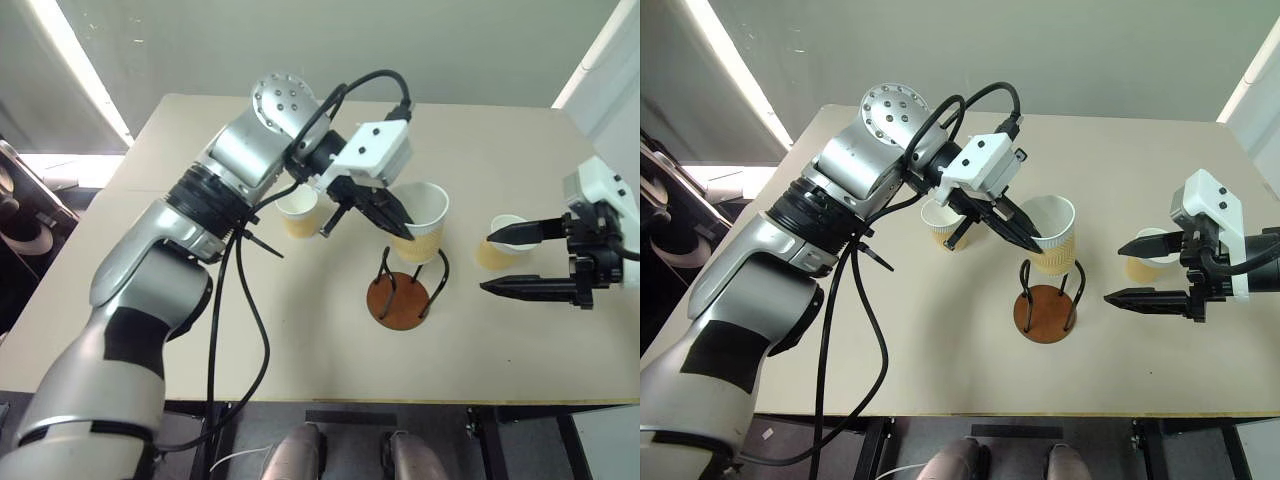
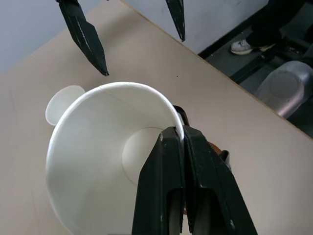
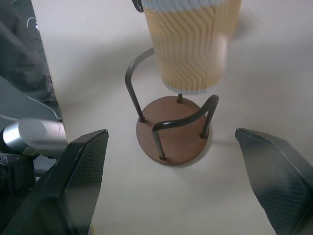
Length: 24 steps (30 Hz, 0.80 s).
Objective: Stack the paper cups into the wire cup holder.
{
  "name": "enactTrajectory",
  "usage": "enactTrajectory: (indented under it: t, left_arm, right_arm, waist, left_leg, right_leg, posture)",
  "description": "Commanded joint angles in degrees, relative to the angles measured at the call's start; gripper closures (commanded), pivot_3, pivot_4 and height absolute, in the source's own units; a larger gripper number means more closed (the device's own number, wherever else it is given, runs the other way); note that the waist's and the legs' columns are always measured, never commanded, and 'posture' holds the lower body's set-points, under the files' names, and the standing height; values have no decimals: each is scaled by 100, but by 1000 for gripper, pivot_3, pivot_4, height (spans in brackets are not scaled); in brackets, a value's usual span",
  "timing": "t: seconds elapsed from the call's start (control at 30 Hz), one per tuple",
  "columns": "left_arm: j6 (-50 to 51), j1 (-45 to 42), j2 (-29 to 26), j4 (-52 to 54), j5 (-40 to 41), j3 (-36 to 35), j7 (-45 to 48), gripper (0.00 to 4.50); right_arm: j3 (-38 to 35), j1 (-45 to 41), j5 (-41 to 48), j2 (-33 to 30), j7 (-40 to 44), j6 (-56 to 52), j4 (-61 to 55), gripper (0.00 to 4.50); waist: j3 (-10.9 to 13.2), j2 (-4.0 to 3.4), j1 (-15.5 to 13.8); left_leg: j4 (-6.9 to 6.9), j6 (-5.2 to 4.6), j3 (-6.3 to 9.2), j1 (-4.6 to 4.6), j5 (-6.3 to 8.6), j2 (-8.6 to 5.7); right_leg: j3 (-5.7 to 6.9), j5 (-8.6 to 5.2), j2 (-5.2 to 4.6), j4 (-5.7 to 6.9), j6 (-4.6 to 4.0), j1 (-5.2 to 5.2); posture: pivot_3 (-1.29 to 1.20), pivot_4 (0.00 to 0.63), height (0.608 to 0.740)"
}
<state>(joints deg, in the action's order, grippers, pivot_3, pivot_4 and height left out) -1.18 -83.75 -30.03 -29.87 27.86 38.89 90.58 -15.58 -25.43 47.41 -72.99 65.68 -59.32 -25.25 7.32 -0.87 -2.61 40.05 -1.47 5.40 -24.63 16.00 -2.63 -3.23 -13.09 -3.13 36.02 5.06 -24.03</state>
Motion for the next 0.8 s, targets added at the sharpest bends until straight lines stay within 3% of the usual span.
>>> enactTrajectory:
  t: [0.03, 0.1, 0.2, 0.57, 0.7, 0.8]
  left_arm:
    - [-165, -74, 24, 130, -35, -24, 192, 4452]
    - [-74, -35, 2, 291, 43, 79, 192, 4452]
    - [-2, -20, -49, 465, 141, 230, 192, 3834]
    - [68, 23, 44, 483, 145, 262, 192, 53]
    - [337, 38, 403, 94, -45, -473, 107, 53]
    - [759, 73, 365, 63, -21, -1074, -100, 53]
  right_arm:
    - [-353, 19, 100, -142, -54, -8, -136, 154]
    - [-345, 33, 105, -149, -71, 1, -136, 154]
    - [-326, 51, 75, -173, -84, 32, -121, 154]
    - [-126, 88, -334, -271, -69, 523, 94, 154]
    - [108, 43, -685, -279, -64, 876, 278, 154]
    - [431, -175, -1024, -193, -84, 1234, 534, 154]
  waist:
    - [0, 0, -2]
    - [0, 0, -6]
    - [0, 0, -19]
    - [0, 0, -29]
    - [0, 1, -45]
    - [0, 1, -39]
  left_leg:
    - [0, 0, 0, 0, 0, 1]
    - [0, 0, 0, 0, 0, 1]
    - [1, 0, 0, -1, 0, 0]
    - [3, 0, -1, 0, 0, 0]
    - [10, -1, -2, 0, 0, 0]
    - [10, -2, -5, -1, 0, 1]
  right_leg:
    - [0, 0, 0, 0, 0, 0]
    - [0, 0, 0, 0, 0, 0]
    - [0, 0, 0, 0, 1, 0]
    - [0, 1, 0, 2, 1, 0]
    - [0, 2, -1, 5, 3, 2]
    - [-1, 3, -1, 12, 5, 0]
  posture:
    - [0, 150, 740]
    - [0, 150, 740]
    - [0, 150, 740]
    - [0, 150, 740]
    - [0, 150, 740]
    - [0, 150, 740]
